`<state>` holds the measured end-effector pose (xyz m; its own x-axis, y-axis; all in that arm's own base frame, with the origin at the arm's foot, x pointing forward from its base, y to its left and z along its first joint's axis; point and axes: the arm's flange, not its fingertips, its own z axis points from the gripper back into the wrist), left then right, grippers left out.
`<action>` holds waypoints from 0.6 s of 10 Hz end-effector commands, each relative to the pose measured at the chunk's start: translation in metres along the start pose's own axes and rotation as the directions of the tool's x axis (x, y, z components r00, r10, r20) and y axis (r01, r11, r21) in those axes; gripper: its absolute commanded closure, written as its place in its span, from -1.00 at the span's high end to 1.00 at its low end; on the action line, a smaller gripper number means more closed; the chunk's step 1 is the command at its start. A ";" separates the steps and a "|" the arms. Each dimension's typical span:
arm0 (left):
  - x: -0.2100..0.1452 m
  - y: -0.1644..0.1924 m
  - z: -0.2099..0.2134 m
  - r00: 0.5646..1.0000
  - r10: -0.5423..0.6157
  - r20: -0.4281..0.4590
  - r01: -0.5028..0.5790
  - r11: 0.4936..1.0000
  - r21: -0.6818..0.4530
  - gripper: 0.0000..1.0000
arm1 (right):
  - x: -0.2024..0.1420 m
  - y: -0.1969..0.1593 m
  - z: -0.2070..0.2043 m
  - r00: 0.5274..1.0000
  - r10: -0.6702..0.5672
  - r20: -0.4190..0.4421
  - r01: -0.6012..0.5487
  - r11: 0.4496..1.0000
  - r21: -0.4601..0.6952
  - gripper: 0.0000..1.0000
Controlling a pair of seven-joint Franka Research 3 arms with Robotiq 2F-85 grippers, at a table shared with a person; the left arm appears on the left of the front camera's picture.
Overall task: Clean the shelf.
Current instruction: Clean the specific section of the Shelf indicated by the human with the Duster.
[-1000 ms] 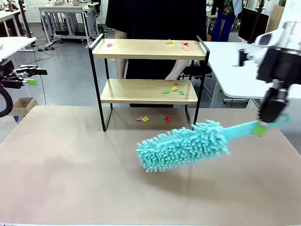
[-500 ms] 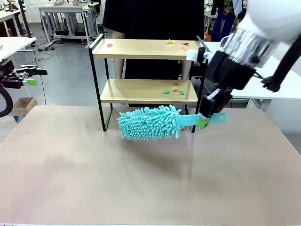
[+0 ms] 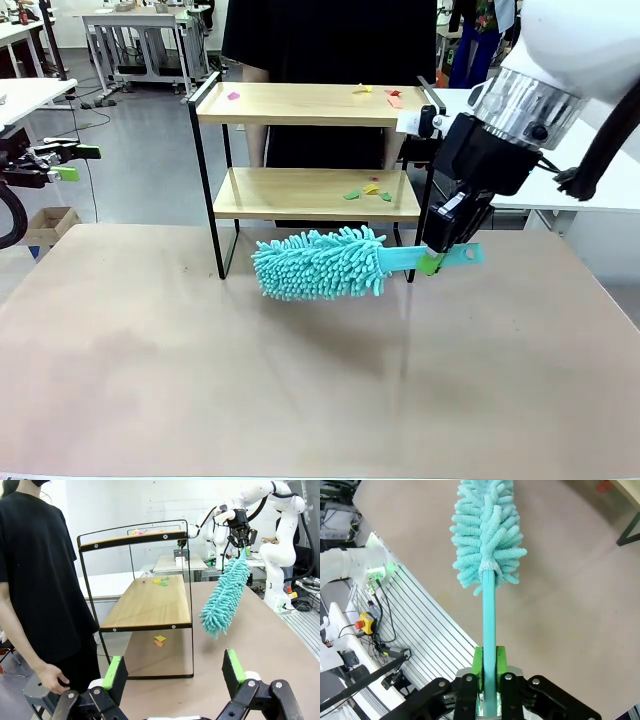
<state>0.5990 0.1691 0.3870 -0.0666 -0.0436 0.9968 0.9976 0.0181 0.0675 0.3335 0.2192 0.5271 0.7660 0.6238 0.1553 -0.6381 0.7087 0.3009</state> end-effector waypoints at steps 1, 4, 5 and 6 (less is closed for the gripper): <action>0.002 -0.001 0.000 1.000 -0.010 -0.003 0.010 1.000 -0.003 1.00 | 0.001 0.000 -0.001 1.000 0.001 0.000 -0.001 1.000 -0.002 -0.74; 0.002 -0.001 0.000 1.000 -0.010 -0.003 0.010 1.000 -0.003 1.00 | 0.030 0.033 -0.053 0.973 -0.132 0.188 0.150 0.985 -0.086 -0.74; 0.002 -0.001 0.000 1.000 -0.010 -0.003 0.010 1.000 -0.003 1.00 | 0.034 0.041 -0.065 0.966 -0.156 0.207 0.178 0.980 -0.093 -0.74; 0.002 -0.001 0.000 1.000 -0.010 -0.003 0.010 1.000 -0.003 1.00 | 0.038 0.048 -0.077 0.959 -0.176 0.221 0.199 0.976 -0.087 -0.74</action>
<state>0.5990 0.1690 0.3871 -0.0668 -0.0437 0.9968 0.9975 0.0180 0.0676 0.3277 0.2913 0.4859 0.8484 0.4469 0.2837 -0.5130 0.8262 0.2326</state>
